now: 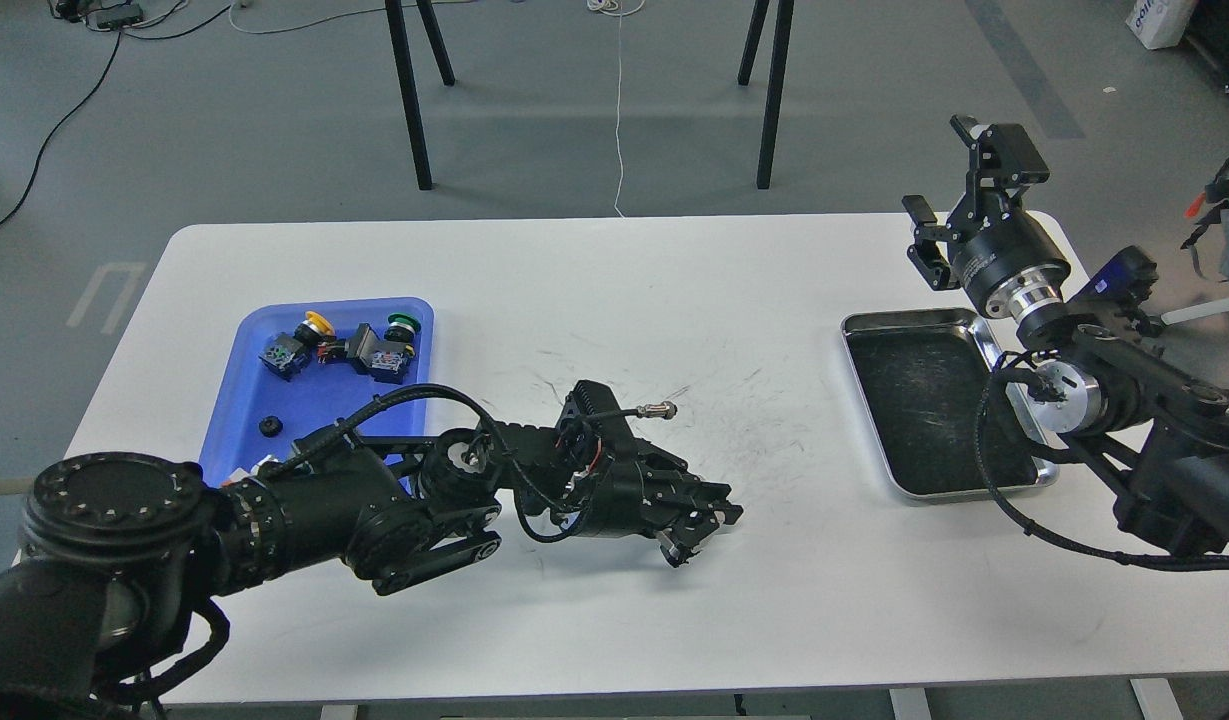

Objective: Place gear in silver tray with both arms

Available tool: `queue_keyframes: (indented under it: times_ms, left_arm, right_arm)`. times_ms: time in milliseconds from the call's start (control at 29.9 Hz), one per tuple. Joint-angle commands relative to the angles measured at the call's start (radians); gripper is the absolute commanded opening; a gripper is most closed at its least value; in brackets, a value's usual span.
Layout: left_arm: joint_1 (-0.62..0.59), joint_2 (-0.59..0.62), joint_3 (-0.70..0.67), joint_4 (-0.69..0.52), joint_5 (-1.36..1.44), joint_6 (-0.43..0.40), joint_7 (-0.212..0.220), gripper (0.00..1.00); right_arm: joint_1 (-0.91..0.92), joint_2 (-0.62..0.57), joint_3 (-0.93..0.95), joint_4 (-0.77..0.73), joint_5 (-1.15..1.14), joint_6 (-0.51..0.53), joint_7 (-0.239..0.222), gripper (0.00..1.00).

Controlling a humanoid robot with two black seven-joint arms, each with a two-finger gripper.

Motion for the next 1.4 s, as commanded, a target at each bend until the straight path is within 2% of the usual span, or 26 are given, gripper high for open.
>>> queue_keyframes:
  times_ms: [0, 602, 803, 1170, 1371]
  left_arm:
    - [-0.008, 0.000, 0.004, 0.026, 0.000, 0.000, 0.000, 0.23]
    - [0.002, 0.000, 0.004, 0.064, 0.020, 0.000, 0.000, 0.28]
    - [-0.005, 0.000, 0.001, 0.064, 0.019, 0.000, 0.000, 0.37]
    - [-0.052, 0.000, -0.022, 0.051, -0.064, -0.003, 0.000, 0.46]
    - [-0.093, 0.000, -0.053, 0.046, -0.272, -0.012, 0.000, 0.61]
  right_arm:
    - [0.000, -0.001, 0.000, 0.000, 0.000, 0.000, 0.000, 0.99]
    - [0.003, 0.005, 0.000, 0.001, 0.000, -0.002, 0.000, 0.99]
    - [0.003, 0.005, 0.000, 0.001, 0.000, -0.002, 0.000, 0.99]
    - [-0.008, 0.005, -0.002, 0.001, -0.002, 0.000, 0.000, 0.99]
    - [-0.006, 0.001, -0.021, 0.004, -0.003, 0.000, 0.000, 0.99]
